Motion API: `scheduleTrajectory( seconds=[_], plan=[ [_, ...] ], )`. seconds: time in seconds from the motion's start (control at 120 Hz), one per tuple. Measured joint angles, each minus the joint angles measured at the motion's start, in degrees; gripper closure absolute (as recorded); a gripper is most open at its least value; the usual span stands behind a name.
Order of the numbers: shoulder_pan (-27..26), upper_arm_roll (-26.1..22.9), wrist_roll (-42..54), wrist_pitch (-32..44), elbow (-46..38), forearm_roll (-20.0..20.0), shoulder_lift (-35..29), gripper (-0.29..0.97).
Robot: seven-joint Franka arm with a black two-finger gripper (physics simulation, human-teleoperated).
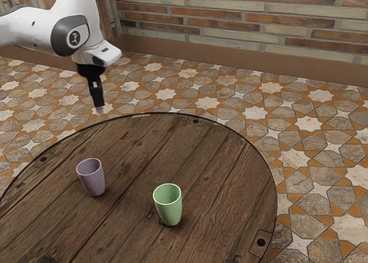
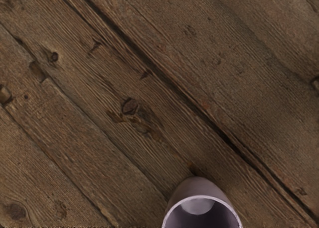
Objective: Place the left cup onto the right cup
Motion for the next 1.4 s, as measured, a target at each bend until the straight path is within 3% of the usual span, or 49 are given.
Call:
scheduleTrajectory(
  seconds=[0.442, 1.0, 1.4],
  plan=[
    [2.53, 0.47, 0.93, 4.03, -12.63, -0.32, -2.72, 0.00],
    [5.84, 0.76, 1.03, 9.76, -18.70, 1.41, 1.80, 0.00],
    [6.83, 0.80, 0.94, 12.65, -18.13, 4.70, 5.99, 0.00]
  ],
)
